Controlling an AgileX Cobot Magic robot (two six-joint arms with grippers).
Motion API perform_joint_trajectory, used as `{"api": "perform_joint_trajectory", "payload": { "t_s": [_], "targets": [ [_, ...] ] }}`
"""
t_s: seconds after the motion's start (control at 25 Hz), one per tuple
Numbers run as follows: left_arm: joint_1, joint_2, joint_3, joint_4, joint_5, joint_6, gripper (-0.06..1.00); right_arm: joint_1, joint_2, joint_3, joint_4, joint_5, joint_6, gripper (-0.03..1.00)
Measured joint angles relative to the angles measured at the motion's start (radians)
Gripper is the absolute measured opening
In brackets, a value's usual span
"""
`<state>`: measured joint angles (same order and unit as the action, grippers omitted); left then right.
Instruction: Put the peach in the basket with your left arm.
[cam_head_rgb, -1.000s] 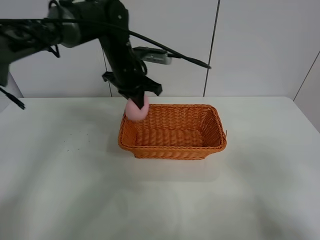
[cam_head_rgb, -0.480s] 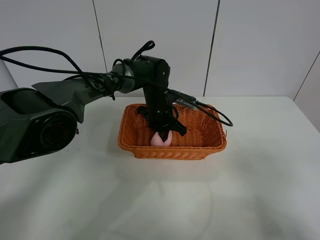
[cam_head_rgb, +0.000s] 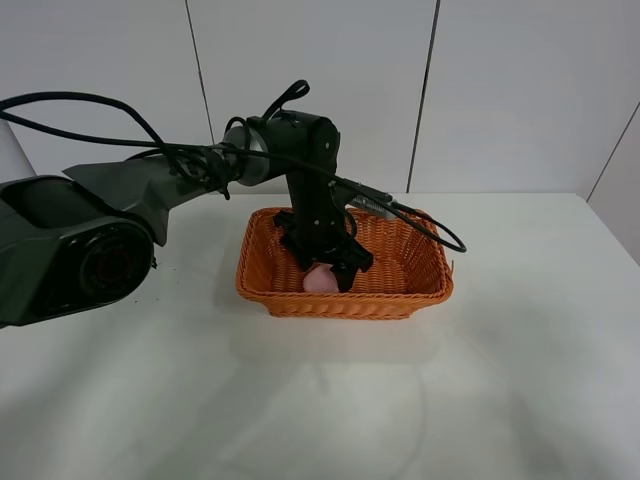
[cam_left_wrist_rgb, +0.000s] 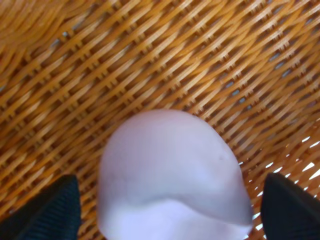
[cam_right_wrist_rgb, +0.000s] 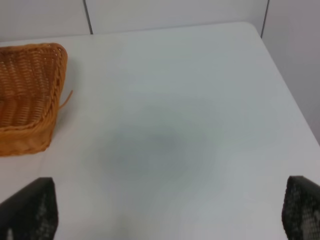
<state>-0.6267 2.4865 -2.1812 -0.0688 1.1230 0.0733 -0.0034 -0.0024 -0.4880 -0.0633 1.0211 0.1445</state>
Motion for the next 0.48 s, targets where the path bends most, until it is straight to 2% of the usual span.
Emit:
{"api": "perform_joint_trajectory", "payload": {
  "t_s": [0.12, 0.24, 0.48],
  "targets": [
    [0.001, 0.0, -0.035, 0.011, 0.045, 0.0, 0.87, 0.0, 0.0, 0.0, 0.0, 0.0, 0.0, 0.69],
    [0.013, -0.014, -0.087, 0.02, 0.046, 0.0, 0.87, 0.0, 0.0, 0.0, 0.0, 0.0, 0.0, 0.69],
    [0.077, -0.131, -0.109, 0.02, 0.047, 0.003, 0.87, 0.0, 0.0, 0.0, 0.0, 0.0, 0.0, 0.69]
  ]
}}
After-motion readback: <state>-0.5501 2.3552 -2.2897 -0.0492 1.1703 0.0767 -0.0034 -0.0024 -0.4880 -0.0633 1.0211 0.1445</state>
